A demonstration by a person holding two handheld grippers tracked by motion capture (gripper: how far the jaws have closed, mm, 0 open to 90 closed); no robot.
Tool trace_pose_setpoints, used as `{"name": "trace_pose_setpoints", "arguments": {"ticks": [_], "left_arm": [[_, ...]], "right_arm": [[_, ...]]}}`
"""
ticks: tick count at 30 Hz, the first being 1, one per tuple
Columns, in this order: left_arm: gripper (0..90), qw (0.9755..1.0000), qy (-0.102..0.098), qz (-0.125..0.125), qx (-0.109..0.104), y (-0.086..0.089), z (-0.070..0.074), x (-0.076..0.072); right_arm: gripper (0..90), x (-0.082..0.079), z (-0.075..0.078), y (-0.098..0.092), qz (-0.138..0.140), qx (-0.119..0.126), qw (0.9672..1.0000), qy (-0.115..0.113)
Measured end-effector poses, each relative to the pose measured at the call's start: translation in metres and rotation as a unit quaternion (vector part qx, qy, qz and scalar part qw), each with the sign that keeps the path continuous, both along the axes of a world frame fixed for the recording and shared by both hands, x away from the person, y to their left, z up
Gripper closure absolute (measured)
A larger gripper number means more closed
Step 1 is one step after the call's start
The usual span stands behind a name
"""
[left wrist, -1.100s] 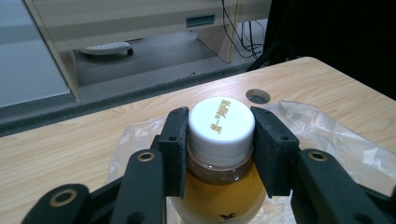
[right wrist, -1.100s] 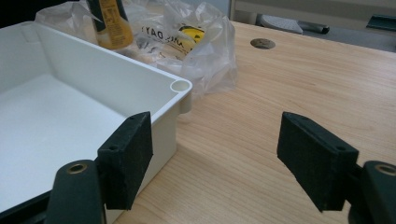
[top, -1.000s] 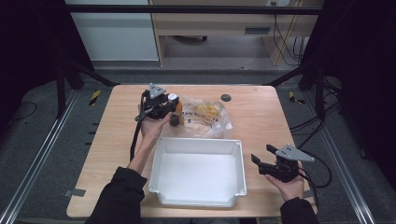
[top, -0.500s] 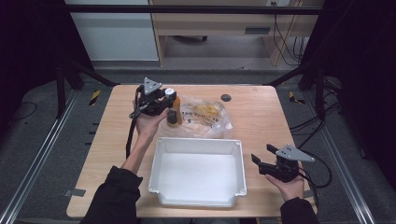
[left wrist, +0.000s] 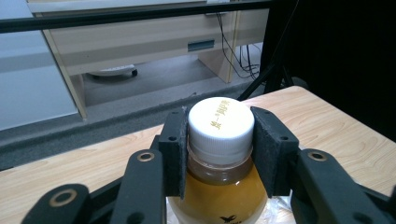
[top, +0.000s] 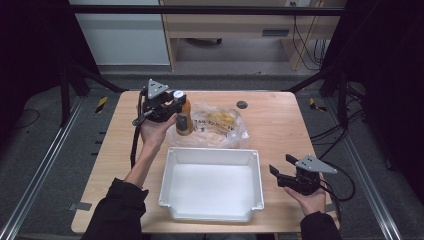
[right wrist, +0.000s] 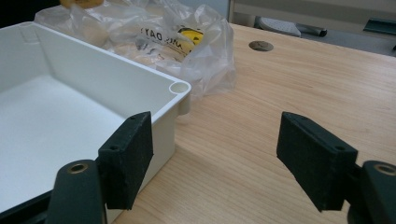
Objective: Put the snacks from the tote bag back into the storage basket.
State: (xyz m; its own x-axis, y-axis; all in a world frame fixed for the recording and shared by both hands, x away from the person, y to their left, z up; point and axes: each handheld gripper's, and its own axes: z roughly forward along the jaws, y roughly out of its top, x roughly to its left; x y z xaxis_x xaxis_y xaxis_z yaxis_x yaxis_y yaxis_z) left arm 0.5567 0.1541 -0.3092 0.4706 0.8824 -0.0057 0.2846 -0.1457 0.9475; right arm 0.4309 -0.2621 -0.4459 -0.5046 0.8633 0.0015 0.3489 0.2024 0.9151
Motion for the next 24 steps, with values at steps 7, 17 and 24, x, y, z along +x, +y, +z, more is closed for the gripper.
{"name": "trace_pose_setpoints", "arguments": {"ticks": [7,17,24], "left_arm": [[59.1,0.9999,-0.010,-0.007,-0.004,0.002,0.010,-0.011],[59.2,0.9997,-0.016,-0.016,-0.006,0.002,0.018,-0.026],[59.2,0.9995,-0.020,-0.025,-0.001,0.001,0.021,-0.038]], "right_arm": [[27.1,0.000,0.000,0.000,0.001,-0.002,1.0000,0.000],[27.0,0.000,0.000,0.000,0.000,-0.004,1.0000,-0.002],[27.1,0.000,0.000,0.000,0.000,-0.005,1.0000,-0.002]]}}
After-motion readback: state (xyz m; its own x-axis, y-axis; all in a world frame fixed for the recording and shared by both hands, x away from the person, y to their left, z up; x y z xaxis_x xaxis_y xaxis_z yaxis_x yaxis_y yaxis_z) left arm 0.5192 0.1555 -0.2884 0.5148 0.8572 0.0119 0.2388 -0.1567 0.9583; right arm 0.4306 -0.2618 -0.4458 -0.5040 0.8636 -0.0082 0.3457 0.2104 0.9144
